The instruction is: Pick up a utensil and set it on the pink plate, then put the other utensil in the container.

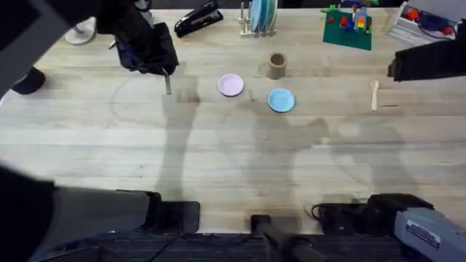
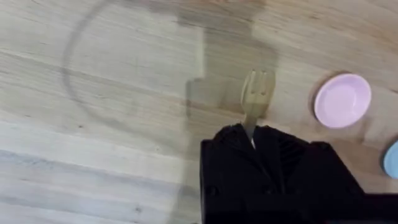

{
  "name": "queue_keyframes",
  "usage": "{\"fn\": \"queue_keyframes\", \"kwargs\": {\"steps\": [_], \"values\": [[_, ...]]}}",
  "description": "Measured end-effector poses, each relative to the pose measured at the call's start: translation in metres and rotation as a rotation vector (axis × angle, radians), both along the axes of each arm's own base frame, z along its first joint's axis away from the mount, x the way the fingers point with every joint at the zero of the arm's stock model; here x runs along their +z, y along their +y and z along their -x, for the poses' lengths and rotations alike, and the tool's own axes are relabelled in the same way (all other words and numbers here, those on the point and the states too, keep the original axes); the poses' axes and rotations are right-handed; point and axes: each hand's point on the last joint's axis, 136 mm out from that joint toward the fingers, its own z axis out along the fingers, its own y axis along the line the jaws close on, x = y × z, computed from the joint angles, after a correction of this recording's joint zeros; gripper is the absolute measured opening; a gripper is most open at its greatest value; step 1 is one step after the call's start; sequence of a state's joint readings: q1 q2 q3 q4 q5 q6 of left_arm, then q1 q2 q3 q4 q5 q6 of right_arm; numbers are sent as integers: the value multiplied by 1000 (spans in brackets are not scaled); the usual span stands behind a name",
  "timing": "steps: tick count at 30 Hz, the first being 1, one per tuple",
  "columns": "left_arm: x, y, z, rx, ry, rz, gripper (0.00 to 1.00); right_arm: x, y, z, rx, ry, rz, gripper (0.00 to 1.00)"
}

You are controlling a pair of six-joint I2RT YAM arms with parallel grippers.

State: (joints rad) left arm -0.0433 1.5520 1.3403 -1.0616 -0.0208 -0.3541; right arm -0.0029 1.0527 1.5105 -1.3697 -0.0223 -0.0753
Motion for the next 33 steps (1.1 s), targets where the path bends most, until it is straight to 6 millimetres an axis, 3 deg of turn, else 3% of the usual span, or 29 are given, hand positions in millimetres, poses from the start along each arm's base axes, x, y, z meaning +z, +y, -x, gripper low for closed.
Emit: {"fn": "queue_keyframes", "kwargs": {"steps": [8,19,25,33], "values": [[28,-8,37,-167,52,7,43,0,0,0,0,0,0,993],[85,-31,19,-405,-106,59,39,0,0,0,0,0,0,995],[88,-50,21,-507,-121,69,39,0,0,0,0,0,0,995],[80,-104,25,-689,-109,70,39,0,0,0,0,0,0,995]]}}
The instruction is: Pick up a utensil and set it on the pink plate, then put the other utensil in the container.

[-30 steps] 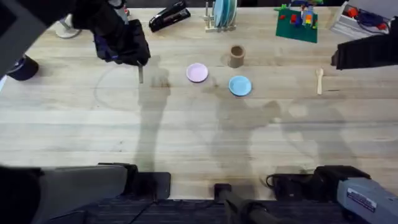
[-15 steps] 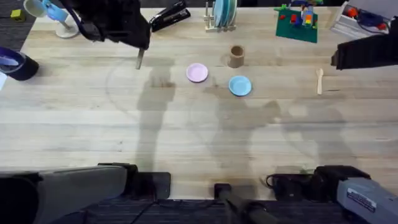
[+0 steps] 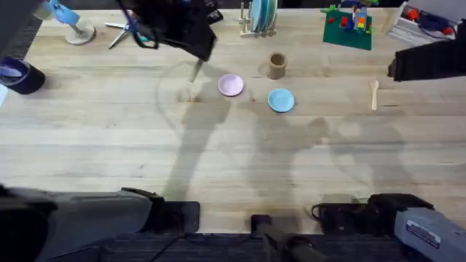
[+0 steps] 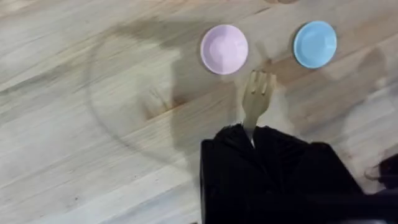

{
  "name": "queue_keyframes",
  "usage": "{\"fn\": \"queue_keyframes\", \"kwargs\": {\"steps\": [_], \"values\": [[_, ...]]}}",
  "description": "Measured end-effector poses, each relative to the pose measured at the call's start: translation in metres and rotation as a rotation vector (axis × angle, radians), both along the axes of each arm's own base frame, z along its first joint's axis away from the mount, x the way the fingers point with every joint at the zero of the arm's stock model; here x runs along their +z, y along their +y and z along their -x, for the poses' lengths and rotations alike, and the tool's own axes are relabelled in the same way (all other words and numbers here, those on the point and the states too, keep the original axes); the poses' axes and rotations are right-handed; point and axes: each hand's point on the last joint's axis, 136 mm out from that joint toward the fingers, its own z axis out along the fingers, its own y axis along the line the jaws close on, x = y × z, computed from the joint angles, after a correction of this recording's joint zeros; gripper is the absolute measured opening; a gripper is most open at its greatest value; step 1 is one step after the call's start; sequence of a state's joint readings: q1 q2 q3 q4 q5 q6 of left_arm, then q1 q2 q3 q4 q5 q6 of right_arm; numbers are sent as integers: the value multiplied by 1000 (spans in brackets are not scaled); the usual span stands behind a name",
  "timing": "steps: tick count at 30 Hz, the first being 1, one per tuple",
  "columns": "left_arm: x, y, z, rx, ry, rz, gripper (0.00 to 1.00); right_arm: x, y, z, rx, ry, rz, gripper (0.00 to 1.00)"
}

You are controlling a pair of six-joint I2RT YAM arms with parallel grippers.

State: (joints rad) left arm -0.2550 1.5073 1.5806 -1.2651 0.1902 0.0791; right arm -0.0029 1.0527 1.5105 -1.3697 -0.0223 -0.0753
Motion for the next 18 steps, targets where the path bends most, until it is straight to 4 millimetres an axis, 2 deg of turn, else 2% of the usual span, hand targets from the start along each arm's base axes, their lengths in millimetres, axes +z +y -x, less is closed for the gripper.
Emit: {"fn": "queue_keyframes", "kwargs": {"steps": [6,11,18], "values": [[-30,-22,-9,-55,68,-26,39,0,0,0,0,0,0,995],[-53,-32,-21,-68,94,-53,39,0,0,0,0,0,0,995],[-69,-39,-37,-71,86,-60,39,0,0,0,0,0,0,995]]}}
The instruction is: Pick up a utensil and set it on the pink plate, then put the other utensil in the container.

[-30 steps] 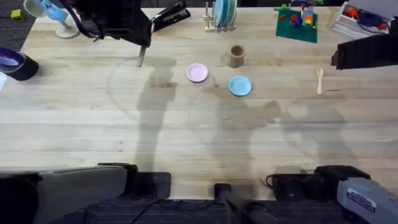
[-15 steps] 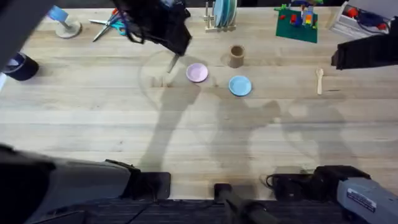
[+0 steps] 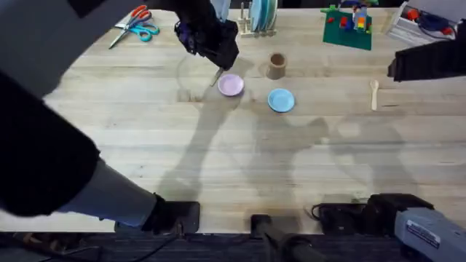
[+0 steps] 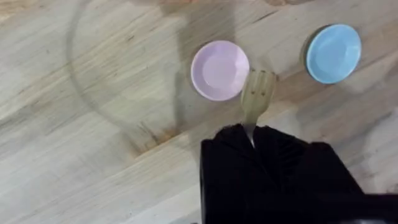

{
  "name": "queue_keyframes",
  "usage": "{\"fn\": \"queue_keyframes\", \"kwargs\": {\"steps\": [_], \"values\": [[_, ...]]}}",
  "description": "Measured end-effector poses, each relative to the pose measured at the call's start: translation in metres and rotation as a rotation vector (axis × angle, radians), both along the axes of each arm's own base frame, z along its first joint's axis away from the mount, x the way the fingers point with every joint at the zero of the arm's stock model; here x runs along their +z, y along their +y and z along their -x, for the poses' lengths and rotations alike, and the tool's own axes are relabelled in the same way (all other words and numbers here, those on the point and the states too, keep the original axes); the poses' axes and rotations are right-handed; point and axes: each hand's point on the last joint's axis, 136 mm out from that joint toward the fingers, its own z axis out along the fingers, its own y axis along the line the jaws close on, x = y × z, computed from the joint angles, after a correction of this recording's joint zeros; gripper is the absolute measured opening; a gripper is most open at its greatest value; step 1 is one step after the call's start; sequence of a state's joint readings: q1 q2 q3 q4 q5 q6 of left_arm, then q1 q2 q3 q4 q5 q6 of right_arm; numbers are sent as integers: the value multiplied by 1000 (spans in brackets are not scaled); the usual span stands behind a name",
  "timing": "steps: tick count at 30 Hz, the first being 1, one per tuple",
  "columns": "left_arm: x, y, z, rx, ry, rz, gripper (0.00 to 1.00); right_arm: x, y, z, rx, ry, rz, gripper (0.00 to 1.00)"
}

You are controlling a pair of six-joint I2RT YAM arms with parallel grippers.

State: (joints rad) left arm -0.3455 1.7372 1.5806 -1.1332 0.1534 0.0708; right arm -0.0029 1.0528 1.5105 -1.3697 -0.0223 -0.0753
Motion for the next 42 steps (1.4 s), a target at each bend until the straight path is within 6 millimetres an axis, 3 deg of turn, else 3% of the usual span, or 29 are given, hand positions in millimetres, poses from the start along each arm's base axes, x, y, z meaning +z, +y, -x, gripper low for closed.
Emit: {"fn": "queue_keyframes", "kwargs": {"steps": [11,22,23,25,34,42], "values": [[-32,-6,-19,3,28,-10,39,0,0,0,0,0,0,995],[-45,-8,-31,8,14,-24,39,0,0,0,0,0,0,995],[-62,-9,-35,7,36,-33,40,0,0,0,0,0,0,995],[-70,-11,-38,5,42,-35,40,0,0,0,0,0,0,995],[-81,-13,-42,4,49,-38,40,0,0,0,0,0,0,995],[-103,-13,-40,4,99,-56,40,0,0,0,0,0,0,993]]}}
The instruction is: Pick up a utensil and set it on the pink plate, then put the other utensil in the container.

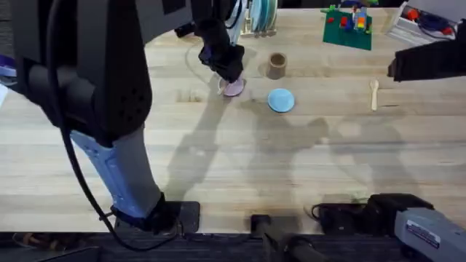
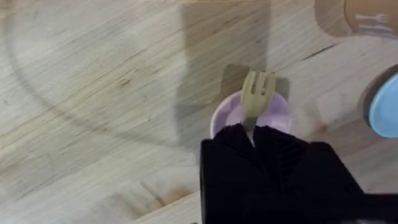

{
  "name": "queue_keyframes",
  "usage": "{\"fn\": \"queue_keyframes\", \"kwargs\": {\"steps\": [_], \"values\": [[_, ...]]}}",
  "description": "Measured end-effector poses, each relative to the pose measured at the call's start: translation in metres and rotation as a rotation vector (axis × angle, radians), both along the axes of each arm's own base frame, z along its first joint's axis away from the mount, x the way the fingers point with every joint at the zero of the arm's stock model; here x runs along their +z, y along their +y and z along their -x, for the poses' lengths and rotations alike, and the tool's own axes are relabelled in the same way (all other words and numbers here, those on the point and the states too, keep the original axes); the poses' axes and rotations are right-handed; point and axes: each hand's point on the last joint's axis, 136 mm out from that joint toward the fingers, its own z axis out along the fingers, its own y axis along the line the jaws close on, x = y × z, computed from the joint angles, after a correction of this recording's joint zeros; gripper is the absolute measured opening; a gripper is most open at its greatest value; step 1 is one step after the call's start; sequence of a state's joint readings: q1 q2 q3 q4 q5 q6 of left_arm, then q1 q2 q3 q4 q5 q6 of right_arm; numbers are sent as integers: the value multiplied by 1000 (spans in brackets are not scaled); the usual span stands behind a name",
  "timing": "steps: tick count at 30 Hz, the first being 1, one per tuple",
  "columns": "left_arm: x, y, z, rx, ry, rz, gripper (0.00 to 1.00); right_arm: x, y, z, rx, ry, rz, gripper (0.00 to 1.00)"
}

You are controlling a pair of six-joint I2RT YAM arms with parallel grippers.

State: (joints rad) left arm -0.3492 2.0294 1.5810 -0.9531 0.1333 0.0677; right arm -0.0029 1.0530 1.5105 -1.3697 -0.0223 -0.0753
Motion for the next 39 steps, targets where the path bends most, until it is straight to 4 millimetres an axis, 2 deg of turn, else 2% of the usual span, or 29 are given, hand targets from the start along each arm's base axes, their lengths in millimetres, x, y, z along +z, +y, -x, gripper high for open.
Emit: {"fn": "queue_keyframes", "kwargs": {"steps": [10,20,26,30,33,37,39], "values": [[-6,0,1,0,13,-5,49,0,0,0,0,0,0,993],[-6,0,1,0,13,-5,212,0,0,0,0,0,0,993],[-6,1,2,0,18,-7,255,0,0,0,0,0,0,993],[-5,5,11,0,58,-24,272,0,0,0,0,0,0,993],[4,6,14,0,81,-33,427,0,0,0,0,0,0,994],[27,4,8,4,70,-28,816,0,0,0,0,0,0,994],[36,3,6,5,61,-25,963,0,0,0,0,0,0,994]]}}
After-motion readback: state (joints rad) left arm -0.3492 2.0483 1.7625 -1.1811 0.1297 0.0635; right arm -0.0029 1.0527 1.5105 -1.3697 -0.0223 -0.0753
